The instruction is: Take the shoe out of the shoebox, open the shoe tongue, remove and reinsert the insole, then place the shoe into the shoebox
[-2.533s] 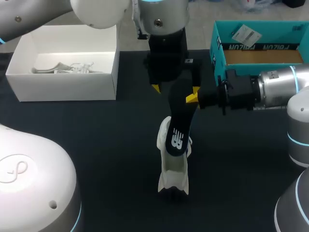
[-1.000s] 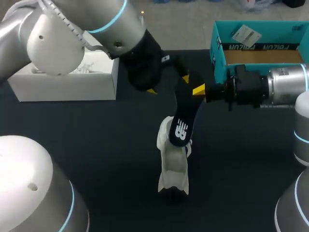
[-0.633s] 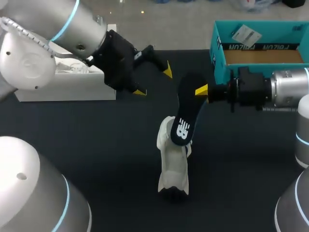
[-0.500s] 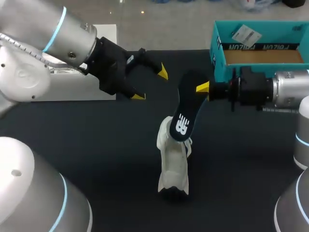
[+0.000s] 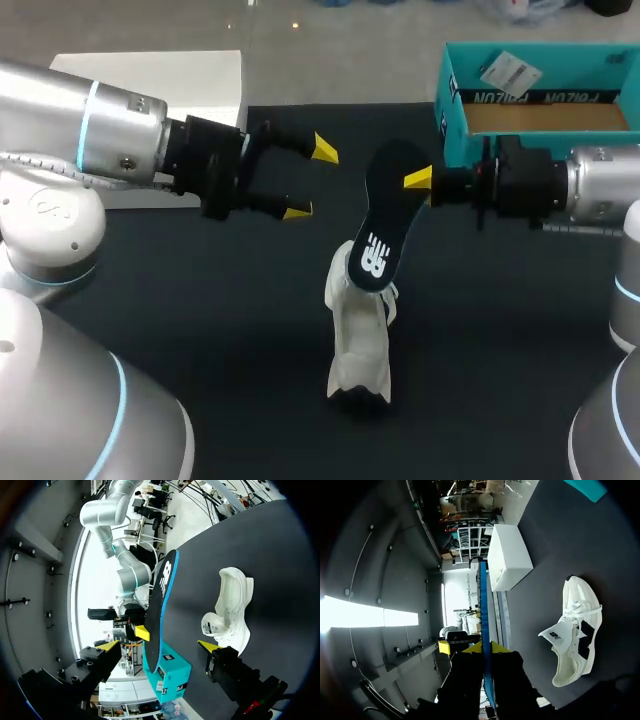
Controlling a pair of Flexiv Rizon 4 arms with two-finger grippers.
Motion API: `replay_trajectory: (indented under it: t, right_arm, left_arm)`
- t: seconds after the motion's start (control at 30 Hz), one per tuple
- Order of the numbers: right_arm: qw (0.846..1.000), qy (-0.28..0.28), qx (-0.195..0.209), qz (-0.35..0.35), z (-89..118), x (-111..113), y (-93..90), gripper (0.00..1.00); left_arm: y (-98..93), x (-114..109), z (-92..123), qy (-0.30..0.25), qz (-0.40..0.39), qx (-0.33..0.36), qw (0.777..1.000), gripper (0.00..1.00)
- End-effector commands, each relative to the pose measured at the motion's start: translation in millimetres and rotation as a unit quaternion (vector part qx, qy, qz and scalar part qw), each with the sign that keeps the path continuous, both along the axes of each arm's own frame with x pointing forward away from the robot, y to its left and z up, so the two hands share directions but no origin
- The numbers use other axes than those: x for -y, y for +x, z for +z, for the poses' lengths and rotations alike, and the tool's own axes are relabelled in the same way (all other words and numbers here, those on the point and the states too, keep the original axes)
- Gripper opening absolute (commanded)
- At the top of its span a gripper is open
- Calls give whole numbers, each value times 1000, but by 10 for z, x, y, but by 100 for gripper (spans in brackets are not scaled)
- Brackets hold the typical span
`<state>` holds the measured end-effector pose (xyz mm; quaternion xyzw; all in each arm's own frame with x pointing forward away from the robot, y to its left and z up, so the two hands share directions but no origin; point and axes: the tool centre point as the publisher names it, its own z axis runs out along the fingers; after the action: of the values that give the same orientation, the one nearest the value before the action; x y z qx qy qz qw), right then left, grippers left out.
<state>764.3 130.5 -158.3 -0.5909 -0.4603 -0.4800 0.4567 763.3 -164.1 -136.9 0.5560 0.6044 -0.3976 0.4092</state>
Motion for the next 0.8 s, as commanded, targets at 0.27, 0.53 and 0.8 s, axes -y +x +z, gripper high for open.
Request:
replay_trajectory:
  t: [0.27,0.53,0.8]
  right_arm:
    - [1000,-9,6,-7,-43,-168,-48,0]
    - [1000,1,0,-2,-60,-248,-47,0]
    - [1000,4,-3,26,-94,-284,-123,0]
  left_arm:
    - [84,216,-147,-94,71,35,992,100]
    - [87,312,-188,-156,71,46,984,100]
    - [55,307,-277,-177,29,37,983,61]
